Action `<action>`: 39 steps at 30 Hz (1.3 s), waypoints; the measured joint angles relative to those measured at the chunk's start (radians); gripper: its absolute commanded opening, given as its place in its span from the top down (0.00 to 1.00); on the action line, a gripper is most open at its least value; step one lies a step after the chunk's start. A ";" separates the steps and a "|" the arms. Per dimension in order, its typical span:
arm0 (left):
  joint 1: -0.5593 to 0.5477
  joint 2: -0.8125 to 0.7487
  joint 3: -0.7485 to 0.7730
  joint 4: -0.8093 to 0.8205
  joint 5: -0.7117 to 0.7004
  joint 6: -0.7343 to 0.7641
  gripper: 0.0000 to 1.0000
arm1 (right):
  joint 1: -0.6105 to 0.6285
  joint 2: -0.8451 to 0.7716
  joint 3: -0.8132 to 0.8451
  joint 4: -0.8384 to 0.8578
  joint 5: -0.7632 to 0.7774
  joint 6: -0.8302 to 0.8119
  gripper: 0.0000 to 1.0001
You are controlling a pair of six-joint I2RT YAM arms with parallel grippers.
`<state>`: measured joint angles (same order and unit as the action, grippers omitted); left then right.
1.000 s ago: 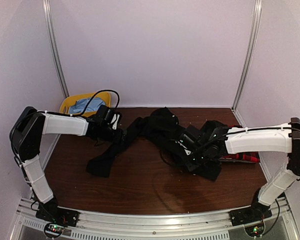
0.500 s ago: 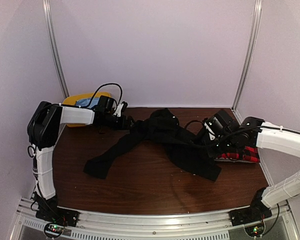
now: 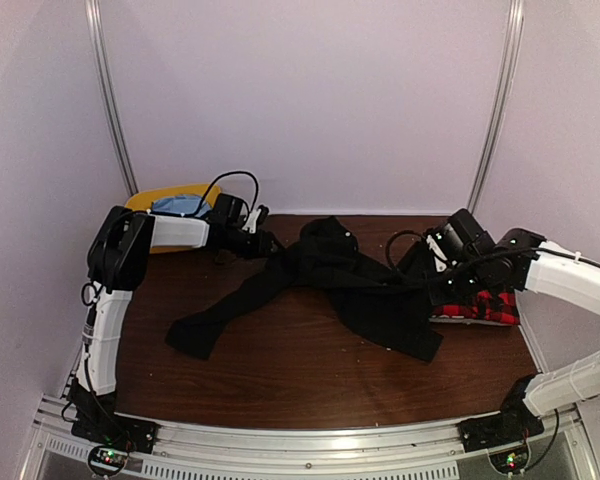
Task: Fold and stack the long sleeve shirts
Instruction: Pick up the crumpled shirt from the center of the board.
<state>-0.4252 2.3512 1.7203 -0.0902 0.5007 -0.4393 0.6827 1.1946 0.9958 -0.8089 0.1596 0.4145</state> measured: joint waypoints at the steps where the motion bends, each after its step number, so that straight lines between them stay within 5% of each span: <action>1: 0.000 0.006 0.006 -0.006 0.004 -0.002 0.60 | -0.006 -0.007 0.000 -0.001 -0.003 -0.001 1.00; 8: 0.000 0.014 0.011 -0.011 0.055 0.000 1.00 | -0.034 -0.020 -0.028 0.008 -0.016 -0.013 1.00; 15: 0.006 -0.073 -0.124 0.012 0.084 0.007 1.00 | -0.065 -0.030 -0.033 0.016 -0.021 -0.026 1.00; 23: 0.068 -0.540 -0.427 0.056 0.048 -0.059 1.00 | -0.093 -0.010 0.059 0.034 -0.021 -0.067 1.00; 29: 0.085 -0.863 -0.463 0.069 -0.028 -0.070 1.00 | -0.095 0.031 0.179 0.089 -0.037 -0.113 1.00; 39: 0.093 -1.052 -0.535 -0.019 -0.142 -0.072 1.00 | -0.102 0.050 0.251 0.122 -0.094 -0.187 1.00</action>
<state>-0.3325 1.2995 1.1854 -0.1093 0.3592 -0.5110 0.5808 1.2446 1.2469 -0.6868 0.0658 0.2276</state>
